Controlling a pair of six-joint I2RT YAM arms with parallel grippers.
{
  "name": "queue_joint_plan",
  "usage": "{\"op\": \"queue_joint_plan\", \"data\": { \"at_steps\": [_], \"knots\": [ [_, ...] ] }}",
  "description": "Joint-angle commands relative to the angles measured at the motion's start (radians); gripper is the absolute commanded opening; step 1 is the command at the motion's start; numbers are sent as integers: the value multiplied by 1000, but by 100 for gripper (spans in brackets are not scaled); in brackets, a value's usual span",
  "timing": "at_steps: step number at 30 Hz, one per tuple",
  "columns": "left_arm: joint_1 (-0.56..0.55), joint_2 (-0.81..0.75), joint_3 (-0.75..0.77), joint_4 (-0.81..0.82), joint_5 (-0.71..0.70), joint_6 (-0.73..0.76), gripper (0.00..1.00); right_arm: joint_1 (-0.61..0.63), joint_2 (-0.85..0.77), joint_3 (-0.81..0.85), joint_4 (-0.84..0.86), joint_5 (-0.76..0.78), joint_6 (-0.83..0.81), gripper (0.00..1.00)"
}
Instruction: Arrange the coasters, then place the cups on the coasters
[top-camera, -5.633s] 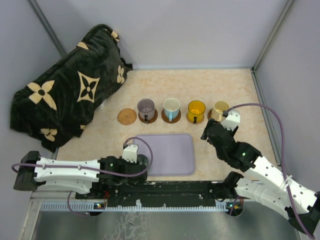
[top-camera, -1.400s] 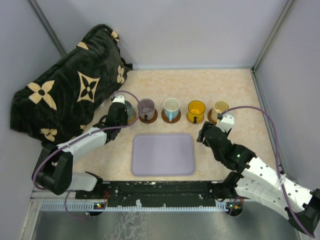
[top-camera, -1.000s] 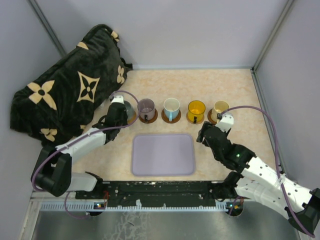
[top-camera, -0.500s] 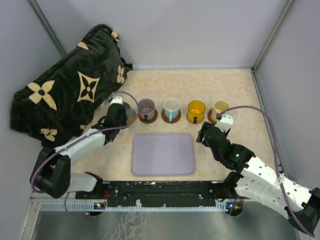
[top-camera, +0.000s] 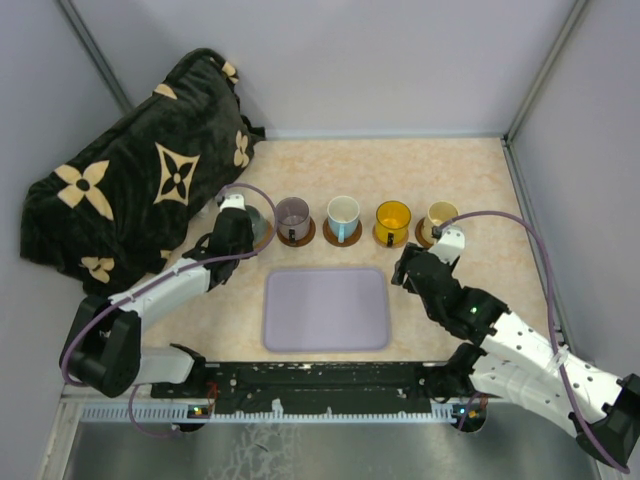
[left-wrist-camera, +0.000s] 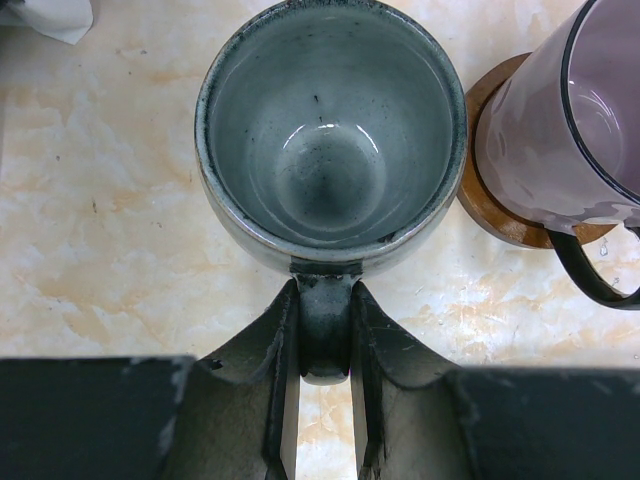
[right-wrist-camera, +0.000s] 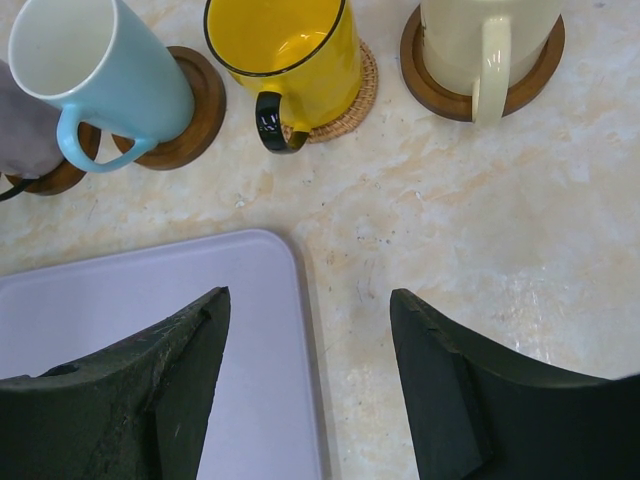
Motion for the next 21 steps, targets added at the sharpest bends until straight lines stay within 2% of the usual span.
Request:
{"op": "queue_joint_plan", "data": {
  "at_steps": [1, 21],
  "knots": [
    [3, -14, 7, 93, -14, -9, 0, -5, 2, 3, 35, 8, 4, 66],
    [-10, 9, -4, 103, -6, -16, 0, -4, 7, 0, 38, 4, 5, 66]
  ]
}}
